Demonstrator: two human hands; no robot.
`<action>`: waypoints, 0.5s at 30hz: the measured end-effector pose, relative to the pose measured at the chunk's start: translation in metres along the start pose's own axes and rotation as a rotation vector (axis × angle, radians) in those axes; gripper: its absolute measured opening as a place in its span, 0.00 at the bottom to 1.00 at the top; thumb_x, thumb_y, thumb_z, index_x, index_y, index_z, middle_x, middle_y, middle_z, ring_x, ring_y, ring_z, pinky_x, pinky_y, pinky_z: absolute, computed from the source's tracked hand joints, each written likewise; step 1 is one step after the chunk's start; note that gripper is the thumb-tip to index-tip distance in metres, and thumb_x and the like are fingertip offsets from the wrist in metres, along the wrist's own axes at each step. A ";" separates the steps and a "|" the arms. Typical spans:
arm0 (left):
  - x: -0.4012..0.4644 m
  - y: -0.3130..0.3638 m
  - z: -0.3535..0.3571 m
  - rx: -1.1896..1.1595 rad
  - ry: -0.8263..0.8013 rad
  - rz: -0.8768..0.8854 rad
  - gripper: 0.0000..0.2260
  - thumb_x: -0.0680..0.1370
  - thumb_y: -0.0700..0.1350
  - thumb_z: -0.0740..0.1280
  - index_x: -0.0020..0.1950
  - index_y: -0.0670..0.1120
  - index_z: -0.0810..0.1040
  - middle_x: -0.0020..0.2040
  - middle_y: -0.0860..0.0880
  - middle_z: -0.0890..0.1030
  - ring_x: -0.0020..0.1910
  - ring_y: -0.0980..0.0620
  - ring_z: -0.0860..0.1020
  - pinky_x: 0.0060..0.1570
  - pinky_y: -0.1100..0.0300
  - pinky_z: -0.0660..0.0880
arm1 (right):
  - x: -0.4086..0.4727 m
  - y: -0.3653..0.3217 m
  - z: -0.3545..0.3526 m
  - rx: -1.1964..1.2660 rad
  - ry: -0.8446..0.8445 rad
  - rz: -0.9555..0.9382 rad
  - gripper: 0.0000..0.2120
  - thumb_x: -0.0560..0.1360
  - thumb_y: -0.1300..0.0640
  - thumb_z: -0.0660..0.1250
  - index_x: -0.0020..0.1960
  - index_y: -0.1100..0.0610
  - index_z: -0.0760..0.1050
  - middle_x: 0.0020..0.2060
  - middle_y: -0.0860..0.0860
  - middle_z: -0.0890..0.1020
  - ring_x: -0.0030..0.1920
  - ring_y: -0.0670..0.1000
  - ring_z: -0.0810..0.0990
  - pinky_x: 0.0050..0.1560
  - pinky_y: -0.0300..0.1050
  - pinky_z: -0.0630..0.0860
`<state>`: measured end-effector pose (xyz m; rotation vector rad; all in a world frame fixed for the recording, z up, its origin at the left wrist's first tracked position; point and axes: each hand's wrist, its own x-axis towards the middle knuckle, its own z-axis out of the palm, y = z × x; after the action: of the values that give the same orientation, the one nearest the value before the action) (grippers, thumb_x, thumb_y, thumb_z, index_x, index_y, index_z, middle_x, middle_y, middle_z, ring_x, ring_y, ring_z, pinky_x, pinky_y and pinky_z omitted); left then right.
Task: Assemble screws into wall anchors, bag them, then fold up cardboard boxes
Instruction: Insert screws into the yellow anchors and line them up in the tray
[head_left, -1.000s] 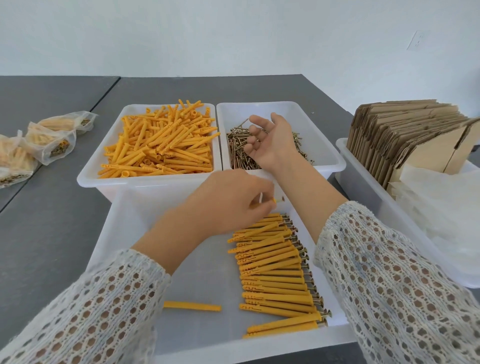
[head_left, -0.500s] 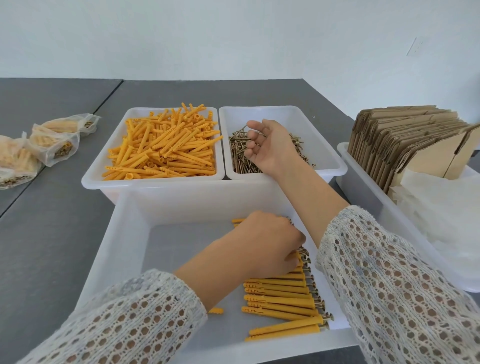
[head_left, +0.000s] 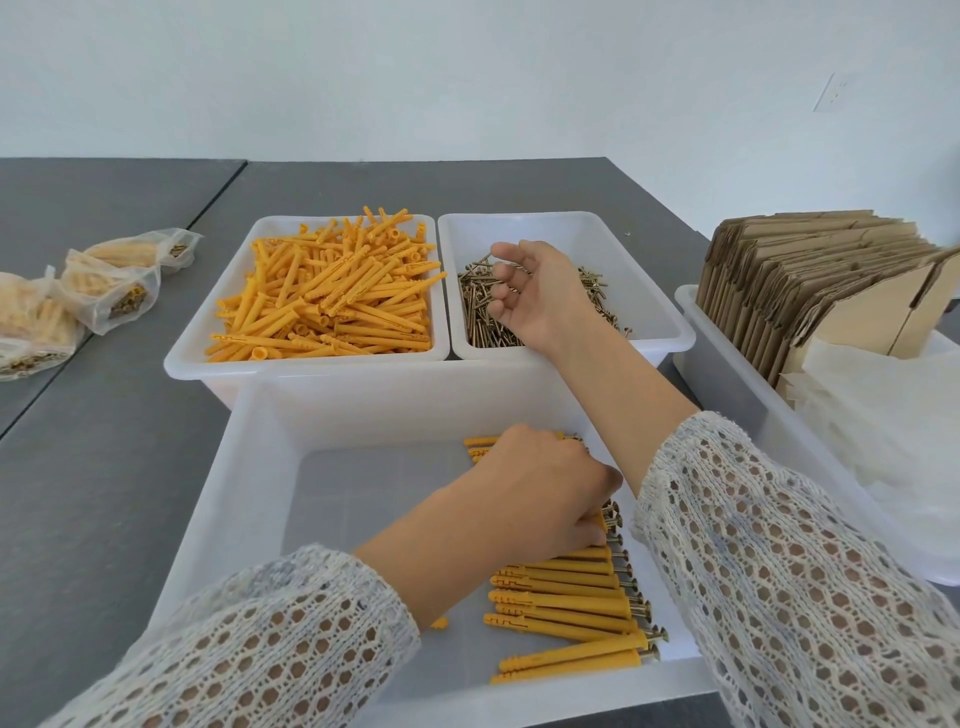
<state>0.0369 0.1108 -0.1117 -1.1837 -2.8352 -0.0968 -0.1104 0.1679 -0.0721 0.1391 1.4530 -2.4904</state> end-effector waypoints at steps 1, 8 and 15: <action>0.000 0.000 0.001 -0.004 0.000 0.000 0.14 0.79 0.56 0.66 0.41 0.48 0.70 0.30 0.51 0.70 0.28 0.53 0.65 0.28 0.60 0.57 | 0.000 0.000 0.000 -0.013 0.001 -0.002 0.13 0.81 0.56 0.56 0.47 0.59 0.77 0.28 0.50 0.74 0.28 0.48 0.69 0.29 0.40 0.68; -0.001 -0.001 0.004 -0.030 -0.021 0.006 0.16 0.78 0.59 0.66 0.42 0.49 0.70 0.31 0.51 0.71 0.29 0.53 0.67 0.28 0.59 0.59 | -0.001 0.001 0.002 -0.067 -0.014 -0.015 0.13 0.81 0.57 0.56 0.47 0.59 0.77 0.29 0.50 0.74 0.28 0.48 0.69 0.29 0.40 0.68; 0.000 -0.015 -0.014 -0.008 0.177 -0.050 0.15 0.81 0.55 0.58 0.38 0.50 0.71 0.35 0.51 0.78 0.31 0.48 0.73 0.30 0.58 0.62 | -0.002 0.003 0.005 -0.430 0.020 -0.093 0.09 0.78 0.62 0.58 0.44 0.60 0.76 0.28 0.52 0.75 0.26 0.49 0.69 0.27 0.39 0.68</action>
<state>0.0263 0.0993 -0.0985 -1.0498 -2.7122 -0.2052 -0.1076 0.1626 -0.0717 0.0151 2.0022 -2.1825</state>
